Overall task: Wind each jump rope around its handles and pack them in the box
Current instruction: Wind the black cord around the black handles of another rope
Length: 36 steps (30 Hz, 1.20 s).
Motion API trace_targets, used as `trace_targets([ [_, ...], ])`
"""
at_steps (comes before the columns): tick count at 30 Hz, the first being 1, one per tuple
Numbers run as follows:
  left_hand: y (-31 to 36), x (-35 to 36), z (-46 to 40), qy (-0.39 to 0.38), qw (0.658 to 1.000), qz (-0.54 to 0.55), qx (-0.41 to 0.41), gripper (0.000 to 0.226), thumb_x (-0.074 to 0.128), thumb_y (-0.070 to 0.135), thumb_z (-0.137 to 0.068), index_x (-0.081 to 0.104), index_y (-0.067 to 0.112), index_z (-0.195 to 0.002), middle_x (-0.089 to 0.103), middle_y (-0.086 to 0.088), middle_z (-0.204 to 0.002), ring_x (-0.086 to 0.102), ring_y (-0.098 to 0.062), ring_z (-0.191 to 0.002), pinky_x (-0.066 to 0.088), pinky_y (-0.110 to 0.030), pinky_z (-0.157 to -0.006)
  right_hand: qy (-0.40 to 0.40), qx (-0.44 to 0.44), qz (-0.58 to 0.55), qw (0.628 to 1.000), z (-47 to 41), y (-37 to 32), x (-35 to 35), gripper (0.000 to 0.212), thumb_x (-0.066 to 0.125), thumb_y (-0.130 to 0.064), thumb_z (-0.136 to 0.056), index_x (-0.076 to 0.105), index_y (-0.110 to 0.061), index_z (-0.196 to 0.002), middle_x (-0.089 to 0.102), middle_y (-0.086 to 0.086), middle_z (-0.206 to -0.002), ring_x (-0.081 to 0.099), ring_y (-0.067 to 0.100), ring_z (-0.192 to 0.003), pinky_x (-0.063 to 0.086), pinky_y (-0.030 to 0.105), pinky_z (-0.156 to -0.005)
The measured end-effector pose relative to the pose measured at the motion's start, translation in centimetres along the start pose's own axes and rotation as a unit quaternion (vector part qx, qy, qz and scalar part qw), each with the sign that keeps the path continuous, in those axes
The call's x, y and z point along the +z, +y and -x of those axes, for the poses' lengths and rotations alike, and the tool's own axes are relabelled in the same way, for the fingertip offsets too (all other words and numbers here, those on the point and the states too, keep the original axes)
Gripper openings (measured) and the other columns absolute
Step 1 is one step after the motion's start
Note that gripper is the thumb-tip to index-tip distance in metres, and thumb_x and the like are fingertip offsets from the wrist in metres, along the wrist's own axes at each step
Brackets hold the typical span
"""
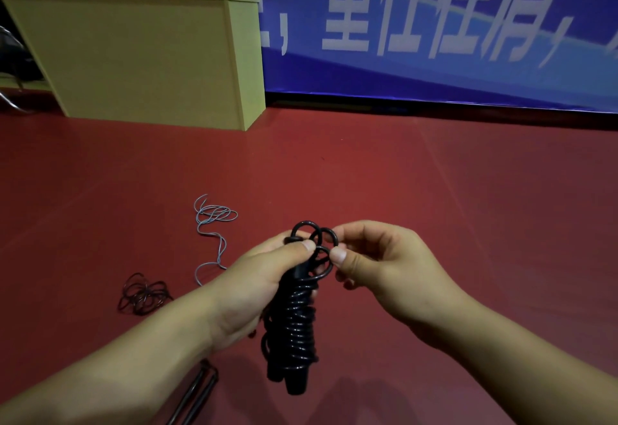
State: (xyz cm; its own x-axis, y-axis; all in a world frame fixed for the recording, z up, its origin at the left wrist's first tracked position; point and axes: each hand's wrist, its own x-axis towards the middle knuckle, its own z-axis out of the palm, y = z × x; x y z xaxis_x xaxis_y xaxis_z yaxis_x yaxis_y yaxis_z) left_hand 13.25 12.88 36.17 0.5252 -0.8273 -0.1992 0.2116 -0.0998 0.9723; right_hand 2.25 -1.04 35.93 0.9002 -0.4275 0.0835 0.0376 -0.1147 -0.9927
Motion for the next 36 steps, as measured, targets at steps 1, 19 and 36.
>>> trace_targets([
  [1, 0.0, -0.1, 0.0, -0.006, 1.0, -0.007, 0.0, 0.029, 0.053, 0.029, -0.091, 0.07, 0.019, -0.112, 0.068, -0.002, -0.092, 0.056, -0.015, -0.076, 0.047, -0.025, -0.067, -0.004, 0.001, 0.002, 1.0, 0.0, 0.0, 0.0, 0.012, 0.069, -0.003, -0.087, 0.071, -0.01, -0.096, 0.066, 0.004, -0.076, 0.059, 0.011, -0.065, 0.049, 0.024, -0.059],
  [19, 0.3, 1.2, 0.5, -0.068, 0.995, 0.07, -0.016, 0.027, 0.047, 0.037, -0.083, 0.062, 0.021, -0.098, 0.068, 0.01, -0.074, 0.064, -0.003, -0.066, 0.046, -0.024, -0.064, 0.106, -0.124, 0.264, 0.951, 0.5, 1.4, 1.0, 0.013, 0.063, -0.036, -0.089, 0.052, -0.03, -0.086, 0.064, -0.013, -0.071, 0.056, 0.013, -0.055, 0.048, 0.036, -0.059],
  [36, 0.4, 1.0, 0.1, -0.107, 0.987, 0.098, -0.064, 0.06, 0.041, 0.043, -0.078, 0.058, 0.015, -0.128, 0.067, 0.003, -0.083, 0.06, -0.009, -0.072, 0.047, -0.028, -0.068, 0.187, -0.133, 0.313, 0.922, -0.1, 1.4, 1.4, 0.032, 0.053, -0.061, -0.084, 0.046, -0.03, -0.076, 0.055, -0.01, -0.057, 0.053, 0.009, -0.055, 0.046, 0.037, -0.056],
])
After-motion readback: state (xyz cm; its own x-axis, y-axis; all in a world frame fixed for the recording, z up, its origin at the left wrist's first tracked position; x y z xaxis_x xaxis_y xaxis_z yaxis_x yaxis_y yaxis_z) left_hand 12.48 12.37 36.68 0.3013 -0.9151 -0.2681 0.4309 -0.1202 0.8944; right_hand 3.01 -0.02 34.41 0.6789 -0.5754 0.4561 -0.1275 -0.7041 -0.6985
